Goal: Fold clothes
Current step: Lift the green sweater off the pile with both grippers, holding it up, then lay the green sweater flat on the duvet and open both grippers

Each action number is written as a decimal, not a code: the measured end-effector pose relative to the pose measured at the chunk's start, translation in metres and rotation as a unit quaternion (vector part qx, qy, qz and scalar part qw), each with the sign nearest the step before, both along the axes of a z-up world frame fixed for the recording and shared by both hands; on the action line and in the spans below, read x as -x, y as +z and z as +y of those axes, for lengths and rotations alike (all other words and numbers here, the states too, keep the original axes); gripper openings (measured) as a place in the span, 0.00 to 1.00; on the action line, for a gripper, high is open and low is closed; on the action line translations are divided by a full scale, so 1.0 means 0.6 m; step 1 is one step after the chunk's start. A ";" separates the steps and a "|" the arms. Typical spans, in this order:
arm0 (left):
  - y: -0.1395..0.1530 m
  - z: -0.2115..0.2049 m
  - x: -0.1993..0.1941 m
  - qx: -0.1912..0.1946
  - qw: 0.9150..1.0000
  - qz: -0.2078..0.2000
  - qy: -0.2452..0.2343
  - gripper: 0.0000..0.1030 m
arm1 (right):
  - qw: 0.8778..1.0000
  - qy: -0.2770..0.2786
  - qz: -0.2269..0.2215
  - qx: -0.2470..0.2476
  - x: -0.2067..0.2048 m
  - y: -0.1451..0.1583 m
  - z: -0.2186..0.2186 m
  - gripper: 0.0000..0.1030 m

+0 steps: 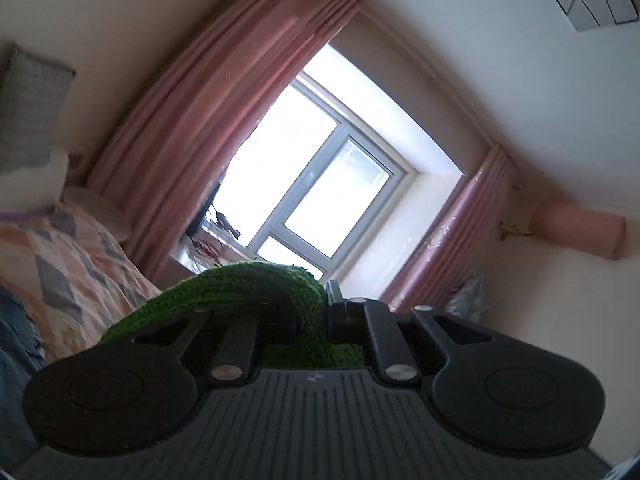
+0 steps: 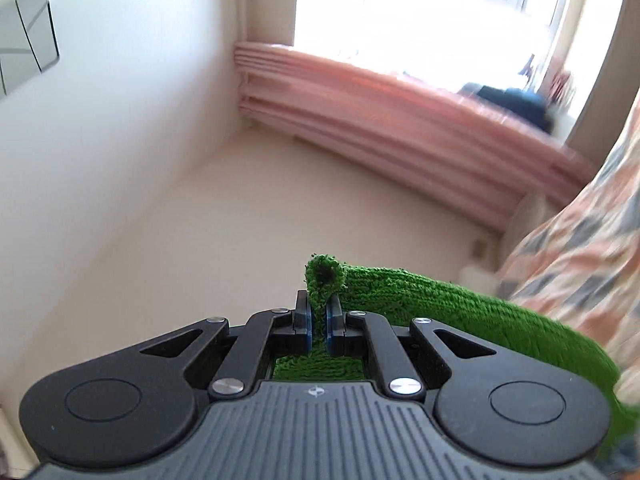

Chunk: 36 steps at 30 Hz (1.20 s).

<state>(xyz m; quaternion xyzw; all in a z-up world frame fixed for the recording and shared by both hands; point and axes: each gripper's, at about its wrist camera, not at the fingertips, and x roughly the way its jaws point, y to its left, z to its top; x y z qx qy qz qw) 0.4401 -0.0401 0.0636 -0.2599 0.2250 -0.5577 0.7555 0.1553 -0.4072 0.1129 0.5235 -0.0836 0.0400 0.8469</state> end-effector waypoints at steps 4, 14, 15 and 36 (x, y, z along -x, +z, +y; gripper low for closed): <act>-0.070 -0.099 -0.029 -0.023 0.996 0.060 -0.060 0.09 | 0.993 -0.081 0.082 -0.023 0.040 -0.010 -0.053 0.07; -0.060 -0.232 0.071 -0.043 0.977 0.108 -0.177 0.09 | 0.966 -0.245 0.086 0.017 0.305 -0.007 -0.058 0.07; -0.047 -0.218 0.106 -0.042 0.976 0.103 -0.186 0.09 | 0.965 -0.247 0.085 0.019 0.343 -0.011 -0.047 0.07; -0.580 0.172 0.609 -0.460 0.838 0.295 -0.011 0.27 | 0.810 -0.074 0.543 -0.210 0.782 -0.616 0.203 0.23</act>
